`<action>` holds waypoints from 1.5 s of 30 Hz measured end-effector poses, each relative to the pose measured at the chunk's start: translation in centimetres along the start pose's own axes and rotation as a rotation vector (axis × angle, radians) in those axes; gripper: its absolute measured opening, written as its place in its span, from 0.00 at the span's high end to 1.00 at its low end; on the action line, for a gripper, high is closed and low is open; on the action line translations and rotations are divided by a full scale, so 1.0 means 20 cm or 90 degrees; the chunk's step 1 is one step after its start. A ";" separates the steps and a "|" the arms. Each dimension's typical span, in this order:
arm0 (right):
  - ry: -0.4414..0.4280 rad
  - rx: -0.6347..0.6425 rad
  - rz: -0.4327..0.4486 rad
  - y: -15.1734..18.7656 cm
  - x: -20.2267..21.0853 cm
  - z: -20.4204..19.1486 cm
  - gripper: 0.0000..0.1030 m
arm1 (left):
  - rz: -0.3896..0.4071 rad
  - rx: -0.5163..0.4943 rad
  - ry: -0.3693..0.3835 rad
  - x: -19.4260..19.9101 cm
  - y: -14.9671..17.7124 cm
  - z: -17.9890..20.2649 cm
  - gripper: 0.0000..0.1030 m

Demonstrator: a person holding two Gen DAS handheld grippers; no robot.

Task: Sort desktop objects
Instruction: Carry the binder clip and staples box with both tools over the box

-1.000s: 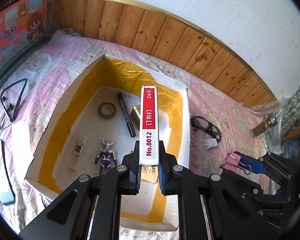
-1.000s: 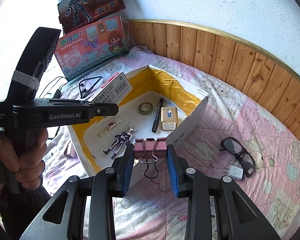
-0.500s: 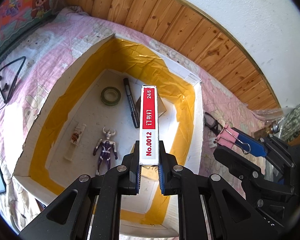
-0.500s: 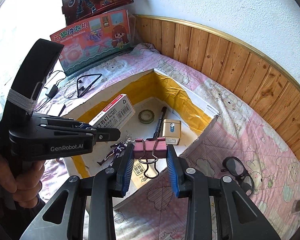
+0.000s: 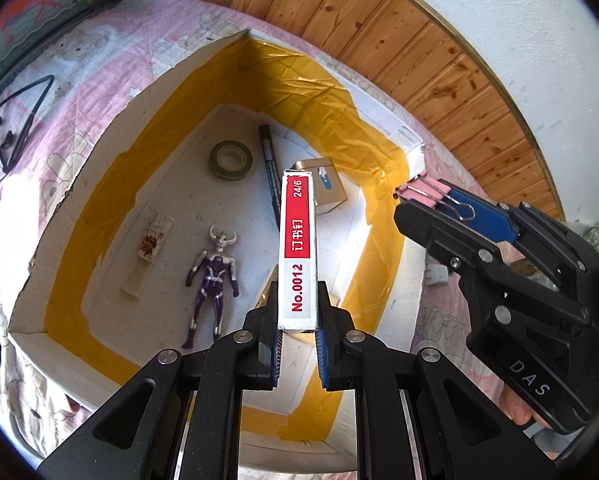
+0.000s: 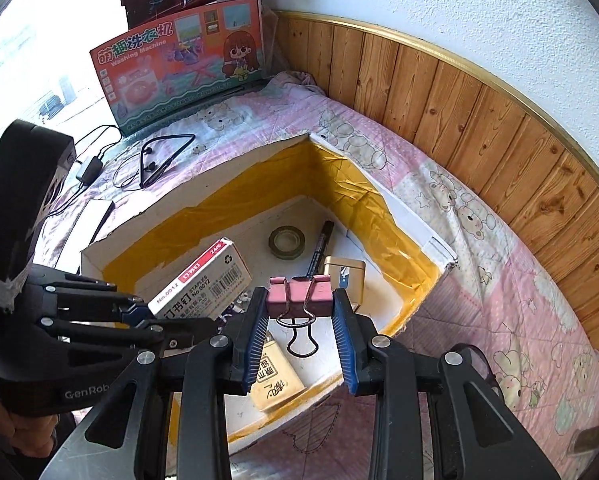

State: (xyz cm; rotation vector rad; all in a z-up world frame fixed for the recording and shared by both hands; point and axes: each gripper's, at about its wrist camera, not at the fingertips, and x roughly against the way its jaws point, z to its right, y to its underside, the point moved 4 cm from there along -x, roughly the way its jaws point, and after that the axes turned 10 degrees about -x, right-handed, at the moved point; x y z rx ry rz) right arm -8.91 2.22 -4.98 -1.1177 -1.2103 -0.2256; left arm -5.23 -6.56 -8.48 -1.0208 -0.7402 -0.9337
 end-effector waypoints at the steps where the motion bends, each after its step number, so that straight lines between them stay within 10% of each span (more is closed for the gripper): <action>1: 0.000 0.001 -0.003 -0.01 -0.01 0.00 0.68 | -0.003 0.005 0.002 -0.01 0.00 -0.01 0.87; 45: 0.025 0.000 -0.242 -0.24 -0.79 -0.02 0.68 | -0.099 0.095 -0.002 -0.15 0.08 -0.11 0.86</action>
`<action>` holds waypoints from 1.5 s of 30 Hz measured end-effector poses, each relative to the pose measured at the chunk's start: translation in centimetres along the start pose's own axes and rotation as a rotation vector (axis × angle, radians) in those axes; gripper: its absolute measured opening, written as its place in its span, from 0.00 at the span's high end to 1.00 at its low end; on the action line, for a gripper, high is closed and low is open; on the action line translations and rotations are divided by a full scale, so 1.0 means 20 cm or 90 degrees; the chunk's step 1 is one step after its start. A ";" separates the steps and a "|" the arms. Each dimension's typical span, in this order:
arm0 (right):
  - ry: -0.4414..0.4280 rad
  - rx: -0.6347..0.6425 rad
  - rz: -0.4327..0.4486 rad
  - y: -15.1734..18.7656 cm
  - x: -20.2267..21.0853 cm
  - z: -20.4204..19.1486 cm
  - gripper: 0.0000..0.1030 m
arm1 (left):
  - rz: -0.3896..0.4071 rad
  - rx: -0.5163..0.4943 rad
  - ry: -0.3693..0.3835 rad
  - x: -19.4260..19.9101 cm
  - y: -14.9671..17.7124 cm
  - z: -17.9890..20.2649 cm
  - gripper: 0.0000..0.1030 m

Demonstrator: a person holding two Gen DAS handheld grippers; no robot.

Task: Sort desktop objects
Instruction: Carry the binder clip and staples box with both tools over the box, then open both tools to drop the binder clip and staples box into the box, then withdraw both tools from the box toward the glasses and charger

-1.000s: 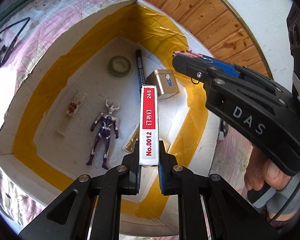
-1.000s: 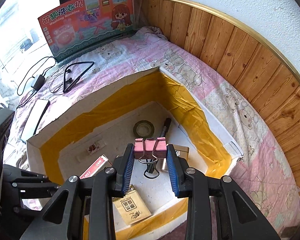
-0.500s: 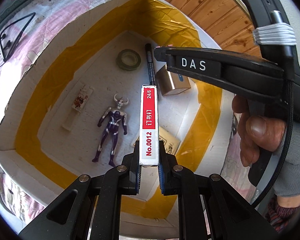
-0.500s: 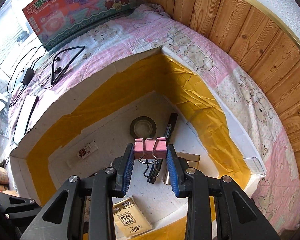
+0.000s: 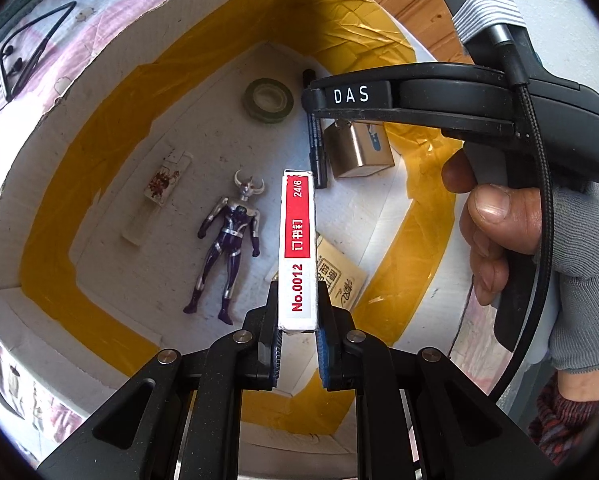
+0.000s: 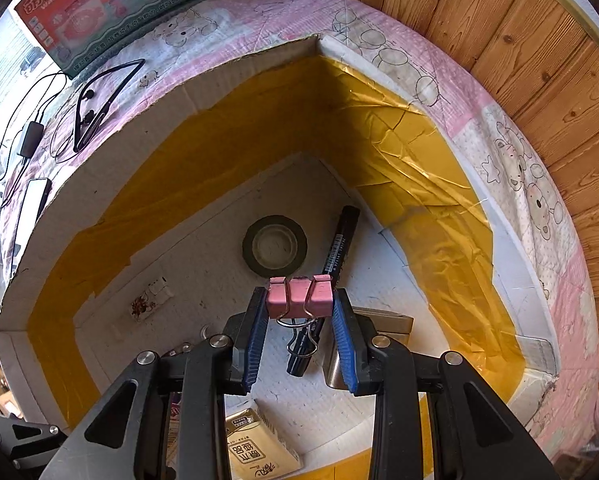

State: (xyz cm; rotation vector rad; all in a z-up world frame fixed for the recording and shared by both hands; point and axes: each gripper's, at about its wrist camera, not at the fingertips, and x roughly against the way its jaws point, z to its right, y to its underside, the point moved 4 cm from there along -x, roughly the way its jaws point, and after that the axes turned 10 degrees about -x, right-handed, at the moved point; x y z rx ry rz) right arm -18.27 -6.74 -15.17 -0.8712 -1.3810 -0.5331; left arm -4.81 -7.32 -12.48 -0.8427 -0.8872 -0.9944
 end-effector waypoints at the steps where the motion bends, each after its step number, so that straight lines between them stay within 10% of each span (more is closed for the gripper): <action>1: 0.001 -0.002 -0.002 -0.01 -0.01 0.00 0.68 | -0.001 0.004 0.003 0.00 0.00 0.00 0.86; 15: -0.017 -0.051 0.003 -0.02 0.00 0.07 0.55 | -0.020 0.029 0.036 -0.02 0.01 -0.01 0.68; 45: -0.018 -0.041 0.035 0.26 0.42 0.12 0.50 | 0.108 -0.060 -0.111 0.19 -0.03 0.12 0.66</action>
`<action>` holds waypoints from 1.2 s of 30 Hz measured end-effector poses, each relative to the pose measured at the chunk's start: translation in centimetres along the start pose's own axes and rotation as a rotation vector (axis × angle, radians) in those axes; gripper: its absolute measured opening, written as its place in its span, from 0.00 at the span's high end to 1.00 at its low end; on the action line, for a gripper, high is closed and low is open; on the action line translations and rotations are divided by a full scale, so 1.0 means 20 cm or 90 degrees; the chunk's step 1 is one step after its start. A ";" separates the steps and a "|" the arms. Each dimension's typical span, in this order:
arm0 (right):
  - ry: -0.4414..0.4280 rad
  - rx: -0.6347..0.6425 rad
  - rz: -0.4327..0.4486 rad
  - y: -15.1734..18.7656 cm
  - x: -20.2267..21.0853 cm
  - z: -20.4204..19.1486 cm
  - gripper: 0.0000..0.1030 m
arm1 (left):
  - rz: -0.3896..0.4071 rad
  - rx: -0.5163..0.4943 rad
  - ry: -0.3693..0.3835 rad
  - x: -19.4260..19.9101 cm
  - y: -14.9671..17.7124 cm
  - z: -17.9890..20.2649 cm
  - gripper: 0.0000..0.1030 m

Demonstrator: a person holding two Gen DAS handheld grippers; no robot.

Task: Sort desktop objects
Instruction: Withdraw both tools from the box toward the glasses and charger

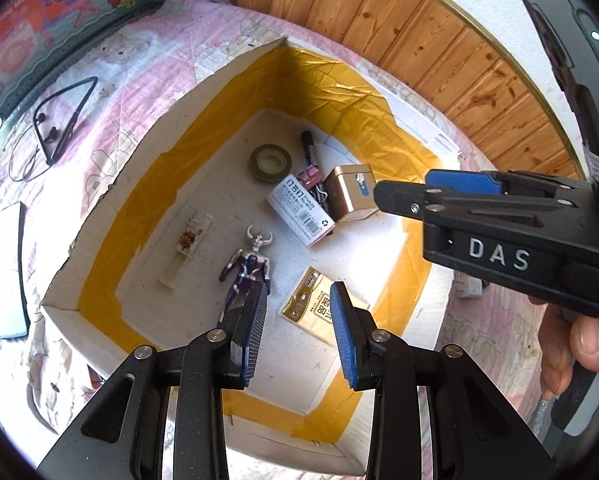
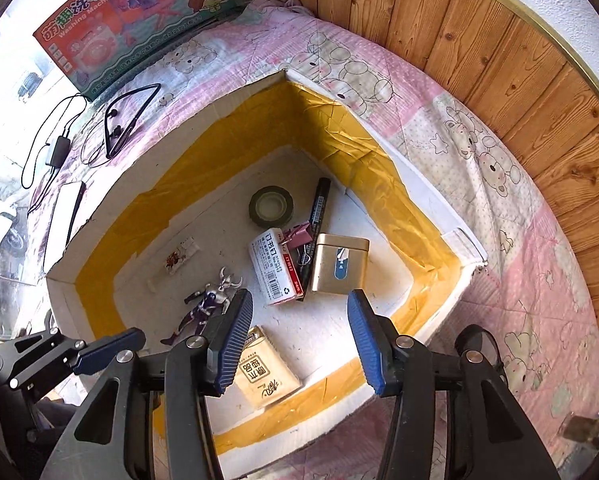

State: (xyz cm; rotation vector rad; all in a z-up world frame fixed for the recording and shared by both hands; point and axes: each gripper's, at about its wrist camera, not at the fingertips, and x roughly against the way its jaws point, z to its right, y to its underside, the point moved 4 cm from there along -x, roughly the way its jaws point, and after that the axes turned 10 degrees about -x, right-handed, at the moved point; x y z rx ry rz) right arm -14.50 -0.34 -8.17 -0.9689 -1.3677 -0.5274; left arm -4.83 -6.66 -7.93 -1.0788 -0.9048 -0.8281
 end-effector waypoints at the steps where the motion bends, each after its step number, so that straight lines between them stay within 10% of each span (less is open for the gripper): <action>1: -0.002 -0.001 0.003 0.01 0.02 0.00 0.50 | 0.003 0.000 0.002 0.00 0.00 0.00 0.66; 36: -0.075 -0.055 0.343 0.81 0.64 0.23 0.41 | 0.215 -0.169 -0.033 0.33 0.12 0.40 0.66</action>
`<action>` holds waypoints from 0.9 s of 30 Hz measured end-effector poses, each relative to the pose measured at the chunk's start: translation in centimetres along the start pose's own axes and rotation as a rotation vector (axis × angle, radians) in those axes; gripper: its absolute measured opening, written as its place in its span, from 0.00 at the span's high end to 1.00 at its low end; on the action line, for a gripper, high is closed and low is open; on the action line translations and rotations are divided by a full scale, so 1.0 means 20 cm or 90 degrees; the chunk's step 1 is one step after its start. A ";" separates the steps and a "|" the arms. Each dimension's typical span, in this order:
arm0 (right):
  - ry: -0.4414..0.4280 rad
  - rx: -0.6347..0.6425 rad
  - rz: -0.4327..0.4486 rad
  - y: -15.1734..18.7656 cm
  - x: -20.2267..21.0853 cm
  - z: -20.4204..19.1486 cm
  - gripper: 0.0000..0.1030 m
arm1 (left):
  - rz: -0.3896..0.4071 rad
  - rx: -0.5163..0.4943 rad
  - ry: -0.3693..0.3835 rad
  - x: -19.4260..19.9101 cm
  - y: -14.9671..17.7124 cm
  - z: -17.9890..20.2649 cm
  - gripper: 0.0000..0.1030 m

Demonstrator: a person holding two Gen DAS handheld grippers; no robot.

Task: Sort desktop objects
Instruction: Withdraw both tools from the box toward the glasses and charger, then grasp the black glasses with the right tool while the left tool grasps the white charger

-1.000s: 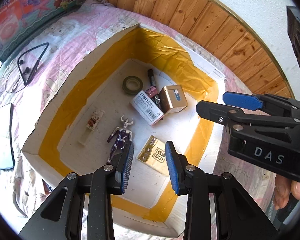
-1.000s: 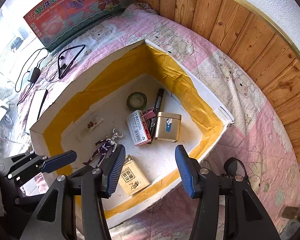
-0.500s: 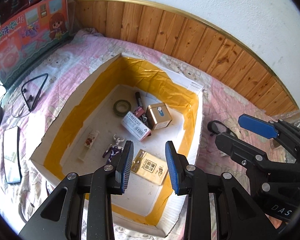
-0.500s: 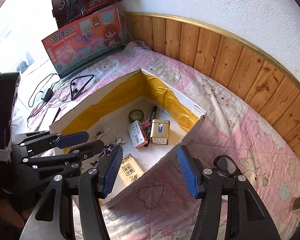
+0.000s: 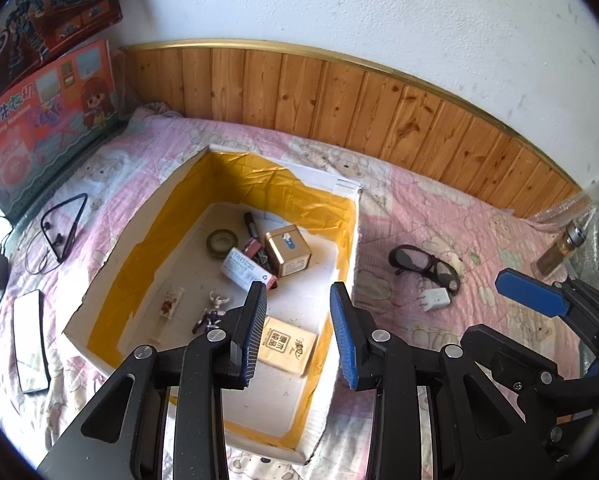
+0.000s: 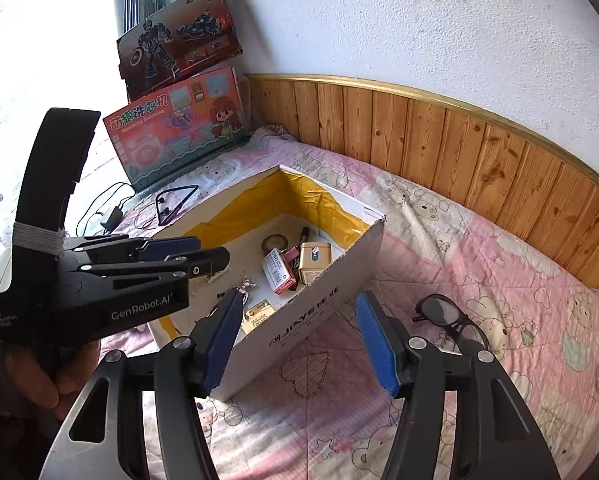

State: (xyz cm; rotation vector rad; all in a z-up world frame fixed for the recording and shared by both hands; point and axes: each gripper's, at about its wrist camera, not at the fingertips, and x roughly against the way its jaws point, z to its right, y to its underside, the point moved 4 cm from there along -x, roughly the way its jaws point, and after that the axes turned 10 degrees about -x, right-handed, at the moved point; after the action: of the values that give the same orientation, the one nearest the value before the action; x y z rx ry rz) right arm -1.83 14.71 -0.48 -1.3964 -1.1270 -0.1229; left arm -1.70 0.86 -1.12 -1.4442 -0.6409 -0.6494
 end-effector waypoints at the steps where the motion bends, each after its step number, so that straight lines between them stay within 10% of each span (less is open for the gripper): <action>1: -0.001 -0.005 0.005 0.02 0.02 0.02 0.41 | 0.008 -0.010 0.009 0.01 0.00 0.03 0.66; 9: 0.033 -0.146 0.038 0.18 0.07 0.48 0.37 | 0.010 -0.114 0.114 0.02 0.05 0.36 0.57; 17: 0.110 -0.274 -0.047 0.39 -0.12 0.98 0.37 | -0.050 -0.137 0.151 -0.21 0.06 0.55 0.55; 27: 0.153 -0.086 -0.129 0.17 -0.54 1.05 0.30 | -0.093 -0.171 0.179 -0.40 0.09 0.73 0.55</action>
State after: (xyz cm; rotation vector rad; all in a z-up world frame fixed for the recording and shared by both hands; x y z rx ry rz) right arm -16.52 26.76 -14.85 -1.3419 -1.0709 -0.5068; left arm -5.80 15.70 -7.85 -1.5235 -0.4525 -1.0638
